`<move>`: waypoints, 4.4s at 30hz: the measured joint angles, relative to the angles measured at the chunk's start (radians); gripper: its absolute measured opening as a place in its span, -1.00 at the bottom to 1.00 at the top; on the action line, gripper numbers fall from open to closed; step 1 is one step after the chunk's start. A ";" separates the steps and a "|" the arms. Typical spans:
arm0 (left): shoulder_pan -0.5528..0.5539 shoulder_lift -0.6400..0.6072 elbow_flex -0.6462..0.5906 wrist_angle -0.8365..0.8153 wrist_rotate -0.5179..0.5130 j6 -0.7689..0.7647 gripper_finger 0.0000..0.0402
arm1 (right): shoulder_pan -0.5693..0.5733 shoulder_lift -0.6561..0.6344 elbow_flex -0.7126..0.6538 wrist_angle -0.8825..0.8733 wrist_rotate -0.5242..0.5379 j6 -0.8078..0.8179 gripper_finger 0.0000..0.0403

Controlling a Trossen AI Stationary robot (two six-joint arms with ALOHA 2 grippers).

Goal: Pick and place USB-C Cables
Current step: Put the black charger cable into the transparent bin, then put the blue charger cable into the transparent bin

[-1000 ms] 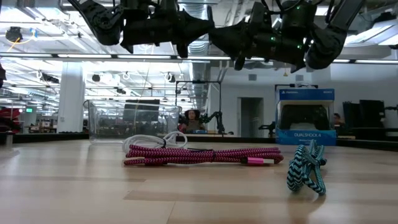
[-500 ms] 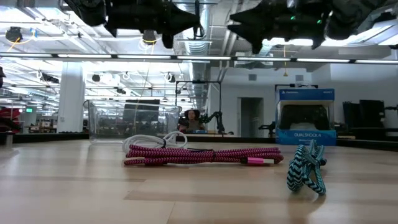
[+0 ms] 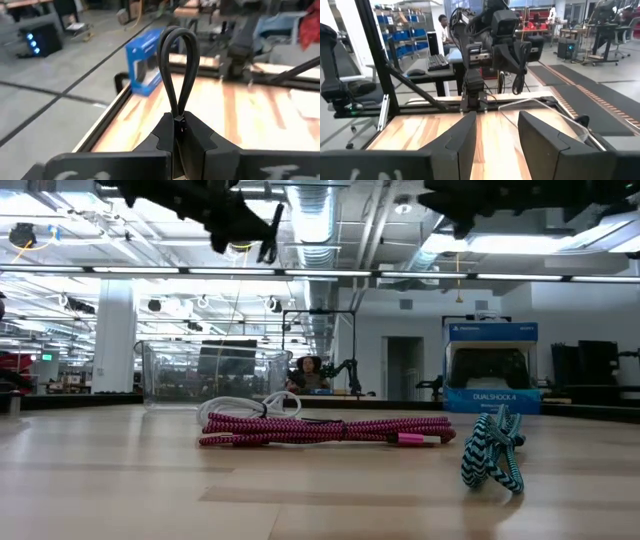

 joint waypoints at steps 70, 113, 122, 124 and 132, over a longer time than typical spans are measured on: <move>0.204 0.443 0.122 -0.556 -0.201 0.088 -1.00 | 0.000 -0.139 0.000 -0.351 0.025 0.012 -0.27; 0.208 0.550 0.135 -0.559 -0.264 0.094 -0.38 | 0.000 -0.138 0.000 -0.351 0.025 0.031 -0.31; 0.208 0.405 0.236 -0.652 -0.296 0.051 -0.06 | 0.000 -0.138 0.000 -0.351 0.025 0.067 -0.27; 0.204 0.357 0.260 -0.669 -0.286 0.020 -0.04 | 0.001 -0.138 0.000 -0.353 0.024 0.093 -0.26; 0.086 0.101 0.295 -0.609 -0.081 -0.153 -0.06 | 0.071 -0.081 0.000 -0.412 0.024 0.165 -0.26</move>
